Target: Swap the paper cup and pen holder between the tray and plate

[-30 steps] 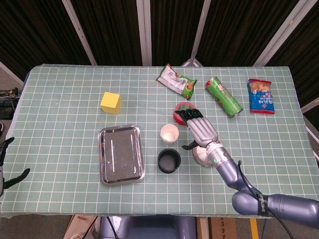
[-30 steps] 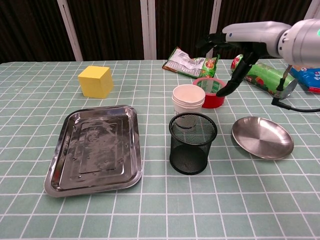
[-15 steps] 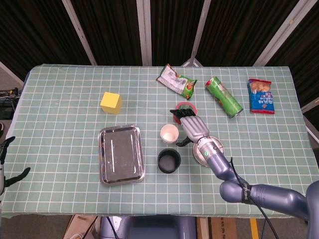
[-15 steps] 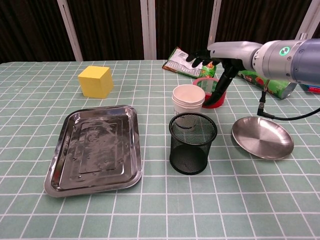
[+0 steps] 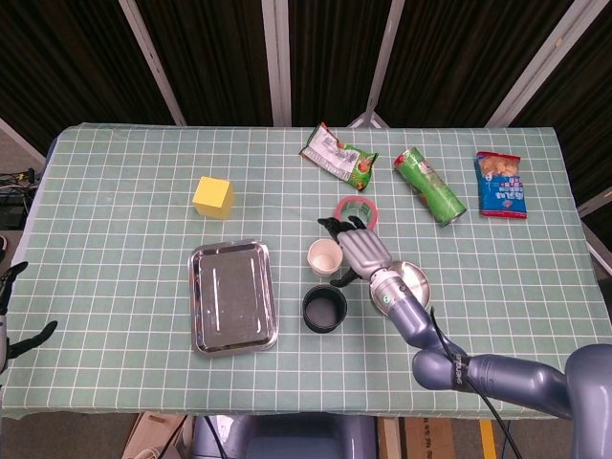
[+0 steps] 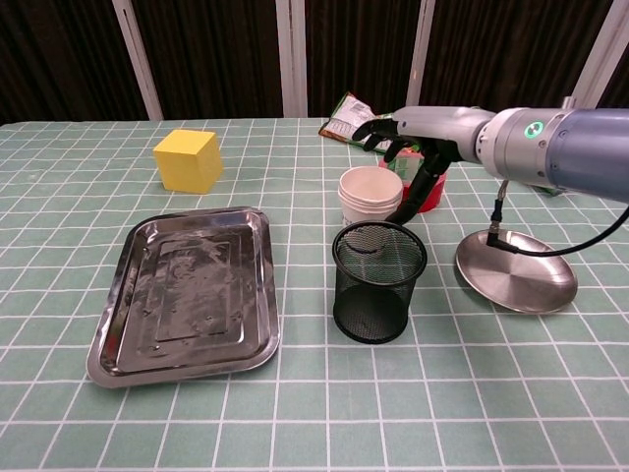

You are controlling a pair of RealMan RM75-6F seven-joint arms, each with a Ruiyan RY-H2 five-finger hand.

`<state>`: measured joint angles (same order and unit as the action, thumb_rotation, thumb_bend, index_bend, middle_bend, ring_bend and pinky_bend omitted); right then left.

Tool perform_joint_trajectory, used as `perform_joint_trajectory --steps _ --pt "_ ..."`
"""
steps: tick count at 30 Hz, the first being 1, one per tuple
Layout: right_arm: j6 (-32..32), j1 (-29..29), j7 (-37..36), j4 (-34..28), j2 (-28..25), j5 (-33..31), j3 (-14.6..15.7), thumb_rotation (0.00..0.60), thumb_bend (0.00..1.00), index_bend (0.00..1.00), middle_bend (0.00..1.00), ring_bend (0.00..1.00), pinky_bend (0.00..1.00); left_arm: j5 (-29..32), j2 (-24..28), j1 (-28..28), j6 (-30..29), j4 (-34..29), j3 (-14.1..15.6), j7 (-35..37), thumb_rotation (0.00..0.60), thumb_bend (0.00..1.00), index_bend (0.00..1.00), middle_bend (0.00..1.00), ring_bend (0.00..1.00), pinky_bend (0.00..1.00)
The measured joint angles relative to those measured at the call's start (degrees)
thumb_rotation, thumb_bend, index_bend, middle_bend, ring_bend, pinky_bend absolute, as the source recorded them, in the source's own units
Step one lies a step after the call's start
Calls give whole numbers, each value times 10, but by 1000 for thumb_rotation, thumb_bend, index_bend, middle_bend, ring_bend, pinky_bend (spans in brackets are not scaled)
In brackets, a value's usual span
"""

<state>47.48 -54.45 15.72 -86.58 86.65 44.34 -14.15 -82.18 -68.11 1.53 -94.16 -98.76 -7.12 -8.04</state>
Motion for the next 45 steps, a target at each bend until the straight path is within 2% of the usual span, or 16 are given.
perform_joint_trajectory --steps 8,24,32,37,45 --pt "6 0 -2 23 17 4 2 600 52 190 176 289 11 6 2 0 2 -2 -2 -5 600 70 176 0 0 14" --pt "19 -2 2 37 44 23 2 600 52 354 299 356 54 8 2 1 7 -2 -4 -2 600 70 182 0 0 14" --pt "39 -7 24 51 65 19 -2 600 35 428 397 465 89 12 4 0 7 -1 -7 4 600 70 193 0 0 14" --pt "50 -5 29 51 68 22 -5 600 60 454 438 499 109 13 6 0 9 -2 -7 7 600 70 201 0 0 14" --pt "69 3 30 28 51 32 -15 600 62 459 443 505 112 15 8 -1 7 -3 -9 12 600 71 202 0 0 14"
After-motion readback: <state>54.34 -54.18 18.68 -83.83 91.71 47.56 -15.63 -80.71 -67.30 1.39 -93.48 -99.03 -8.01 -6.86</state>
